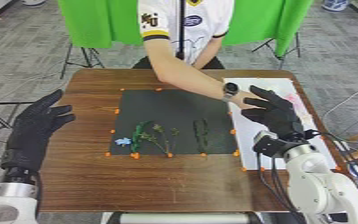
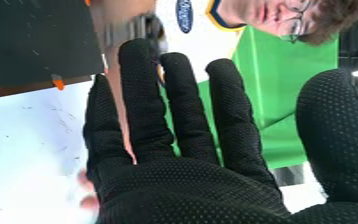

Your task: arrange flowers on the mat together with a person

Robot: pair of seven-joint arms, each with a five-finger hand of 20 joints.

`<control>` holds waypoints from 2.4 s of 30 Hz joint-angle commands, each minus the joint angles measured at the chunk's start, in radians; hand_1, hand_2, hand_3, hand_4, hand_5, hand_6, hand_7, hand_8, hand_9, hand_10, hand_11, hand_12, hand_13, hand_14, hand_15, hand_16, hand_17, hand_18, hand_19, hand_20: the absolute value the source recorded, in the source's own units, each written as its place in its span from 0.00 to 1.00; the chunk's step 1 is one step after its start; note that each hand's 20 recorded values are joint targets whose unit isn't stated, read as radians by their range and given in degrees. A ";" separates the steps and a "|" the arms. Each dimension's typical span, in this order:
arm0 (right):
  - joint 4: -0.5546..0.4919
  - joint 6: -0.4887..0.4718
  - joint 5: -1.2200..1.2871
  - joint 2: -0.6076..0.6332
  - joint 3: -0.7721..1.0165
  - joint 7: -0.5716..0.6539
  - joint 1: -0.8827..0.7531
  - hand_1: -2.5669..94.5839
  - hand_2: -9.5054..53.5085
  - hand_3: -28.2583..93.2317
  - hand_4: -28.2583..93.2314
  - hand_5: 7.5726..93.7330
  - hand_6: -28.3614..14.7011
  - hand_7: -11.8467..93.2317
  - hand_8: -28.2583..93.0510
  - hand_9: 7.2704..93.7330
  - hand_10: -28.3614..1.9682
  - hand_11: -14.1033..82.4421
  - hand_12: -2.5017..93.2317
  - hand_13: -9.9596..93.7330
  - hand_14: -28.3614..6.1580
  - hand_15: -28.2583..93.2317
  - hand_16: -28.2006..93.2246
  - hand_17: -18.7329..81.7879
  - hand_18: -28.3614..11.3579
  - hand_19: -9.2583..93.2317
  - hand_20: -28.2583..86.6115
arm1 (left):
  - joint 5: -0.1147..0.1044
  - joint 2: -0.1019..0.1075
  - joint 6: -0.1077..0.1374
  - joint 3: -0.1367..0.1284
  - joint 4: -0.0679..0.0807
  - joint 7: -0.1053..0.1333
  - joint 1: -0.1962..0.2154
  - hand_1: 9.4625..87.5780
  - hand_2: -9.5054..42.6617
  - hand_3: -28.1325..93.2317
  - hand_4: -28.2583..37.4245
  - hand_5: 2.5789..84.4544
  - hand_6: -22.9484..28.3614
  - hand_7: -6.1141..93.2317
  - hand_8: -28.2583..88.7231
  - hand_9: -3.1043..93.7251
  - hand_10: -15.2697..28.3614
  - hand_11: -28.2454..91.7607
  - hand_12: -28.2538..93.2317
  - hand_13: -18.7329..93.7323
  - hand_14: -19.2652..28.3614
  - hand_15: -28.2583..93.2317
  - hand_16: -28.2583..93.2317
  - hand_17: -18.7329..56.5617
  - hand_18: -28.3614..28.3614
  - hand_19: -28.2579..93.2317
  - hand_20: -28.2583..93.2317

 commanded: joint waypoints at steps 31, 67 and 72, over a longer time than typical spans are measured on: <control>-0.004 0.007 -0.004 0.011 0.006 -0.009 -0.011 0.25 0.24 0.87 0.03 0.45 0.65 0.28 0.12 0.48 0.38 0.35 0.18 0.48 0.23 0.68 0.30 0.25 0.04 0.57 0.40 | -0.002 0.008 0.000 0.019 0.003 -0.020 -0.015 0.19 0.27 0.89 0.02 0.37 0.58 0.24 0.14 0.36 0.78 0.53 0.31 0.37 0.94 0.76 0.13 0.14 0.90 0.68 0.32; 0.005 0.001 -0.011 0.012 -0.001 -0.011 -0.001 0.25 0.24 0.86 0.03 0.45 0.66 0.28 0.12 0.49 0.38 0.35 0.18 0.48 0.23 0.68 0.30 0.25 0.04 0.57 0.40 | -0.006 0.015 0.001 0.026 0.007 -0.013 -0.016 0.20 0.27 0.89 0.02 0.38 0.58 0.24 0.14 0.36 0.78 0.53 0.31 0.37 0.94 0.76 0.13 0.14 0.90 0.68 0.31; 0.004 0.004 -0.024 0.014 -0.004 -0.011 0.002 0.25 0.24 0.86 0.03 0.46 0.66 0.28 0.12 0.49 0.38 0.35 0.18 0.48 0.23 0.68 0.30 0.25 0.04 0.57 0.40 | -0.007 0.016 0.003 0.025 0.007 -0.011 -0.014 0.19 0.27 0.89 0.02 0.38 0.58 0.25 0.14 0.36 0.78 0.53 0.31 0.37 0.94 0.76 0.13 0.14 0.90 0.68 0.31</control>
